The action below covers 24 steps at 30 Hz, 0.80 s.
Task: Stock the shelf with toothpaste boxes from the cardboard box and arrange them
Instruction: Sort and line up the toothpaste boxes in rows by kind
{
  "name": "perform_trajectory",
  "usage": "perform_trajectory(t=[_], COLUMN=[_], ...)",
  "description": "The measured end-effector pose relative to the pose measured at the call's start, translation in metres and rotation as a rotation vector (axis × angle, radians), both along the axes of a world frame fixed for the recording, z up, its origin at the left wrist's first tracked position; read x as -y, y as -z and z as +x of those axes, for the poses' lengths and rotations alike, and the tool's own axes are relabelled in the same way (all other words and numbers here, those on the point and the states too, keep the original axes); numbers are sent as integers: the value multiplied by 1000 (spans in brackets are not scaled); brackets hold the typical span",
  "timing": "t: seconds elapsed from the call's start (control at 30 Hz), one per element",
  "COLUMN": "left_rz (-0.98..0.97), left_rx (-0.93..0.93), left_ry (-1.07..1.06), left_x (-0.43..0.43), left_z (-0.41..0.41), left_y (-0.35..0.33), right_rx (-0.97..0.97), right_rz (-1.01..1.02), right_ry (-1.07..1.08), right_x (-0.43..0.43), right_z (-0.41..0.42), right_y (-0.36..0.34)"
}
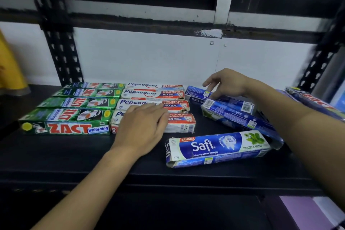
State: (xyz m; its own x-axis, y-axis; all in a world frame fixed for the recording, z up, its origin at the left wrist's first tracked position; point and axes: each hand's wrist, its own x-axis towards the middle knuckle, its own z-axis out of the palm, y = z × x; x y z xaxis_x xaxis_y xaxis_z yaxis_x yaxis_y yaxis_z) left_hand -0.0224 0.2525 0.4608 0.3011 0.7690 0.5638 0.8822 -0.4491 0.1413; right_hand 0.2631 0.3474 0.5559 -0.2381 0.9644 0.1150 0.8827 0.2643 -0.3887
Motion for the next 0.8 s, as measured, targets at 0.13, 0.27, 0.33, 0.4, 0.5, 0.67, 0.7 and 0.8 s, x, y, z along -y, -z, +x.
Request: perform_trajectory(t=[0.13,0.27,0.33,0.4,0.5,0.67,0.7,0.8], left_rz=[-4,-1,1,0,-4,0,-3,-15], left_rx=[16,15,14,13,8,0,-3,-13], left_ry=[-3,-10,-11,-9,-9,-15,-17,-29], left_x=[0,0,0,-1,-1,-1,-1,-2], left_z=[0,0,1,1,1,1,1,1], left_y=[0,-1,-1,-1,0,0,0,0], right_rx=[79,159,152,165,186,202,222,296], right_rz=[46,90,59,16,21,36,45,82], right_ry=[6,30,23,20,43,75,78,84], right_x=[-3,-9,-10,-11,-14,-21,-22,-26], right_z=[-4,0,7,16,21,19,18,14], right_y=[0,11,13,12,15,19,19,20])
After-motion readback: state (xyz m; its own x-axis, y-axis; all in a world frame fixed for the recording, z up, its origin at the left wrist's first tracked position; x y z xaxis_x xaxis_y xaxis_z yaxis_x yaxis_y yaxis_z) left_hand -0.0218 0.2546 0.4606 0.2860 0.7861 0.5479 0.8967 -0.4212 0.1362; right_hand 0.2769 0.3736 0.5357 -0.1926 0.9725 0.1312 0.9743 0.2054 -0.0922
